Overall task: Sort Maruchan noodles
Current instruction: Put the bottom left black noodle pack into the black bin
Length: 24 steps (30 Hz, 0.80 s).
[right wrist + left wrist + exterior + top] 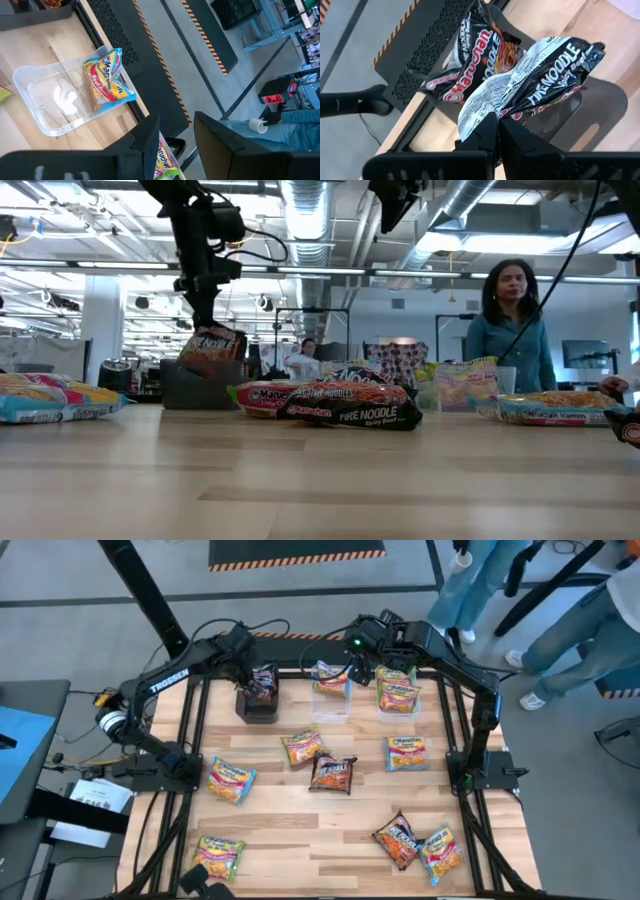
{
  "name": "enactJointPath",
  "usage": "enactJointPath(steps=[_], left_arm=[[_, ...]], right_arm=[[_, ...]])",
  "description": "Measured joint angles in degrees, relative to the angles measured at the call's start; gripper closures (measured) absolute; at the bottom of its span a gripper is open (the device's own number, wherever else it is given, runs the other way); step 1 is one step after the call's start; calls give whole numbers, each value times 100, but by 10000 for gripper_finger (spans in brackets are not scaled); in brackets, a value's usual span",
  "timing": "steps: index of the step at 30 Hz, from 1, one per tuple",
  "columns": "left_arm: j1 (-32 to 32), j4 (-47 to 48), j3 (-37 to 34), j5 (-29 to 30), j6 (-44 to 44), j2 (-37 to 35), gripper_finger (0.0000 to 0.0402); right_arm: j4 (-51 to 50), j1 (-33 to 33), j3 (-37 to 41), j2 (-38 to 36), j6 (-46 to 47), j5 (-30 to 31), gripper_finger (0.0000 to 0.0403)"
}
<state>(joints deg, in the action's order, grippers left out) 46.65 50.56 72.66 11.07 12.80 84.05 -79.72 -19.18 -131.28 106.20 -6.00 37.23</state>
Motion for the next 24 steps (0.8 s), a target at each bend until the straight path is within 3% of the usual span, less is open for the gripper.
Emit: enactJointPath(steps=[8,14,24], left_arm=[[26,-212,7,-42,-287,144,401],[80,-239,317,-440,-674,140,401],[74,51,330,-284,-896,140,401]], right_arm=[[-2,0,0,0,-2,0,255],[-4,0,0,0,-42,0,255],[-154,2,0,0,-44,0,255]])
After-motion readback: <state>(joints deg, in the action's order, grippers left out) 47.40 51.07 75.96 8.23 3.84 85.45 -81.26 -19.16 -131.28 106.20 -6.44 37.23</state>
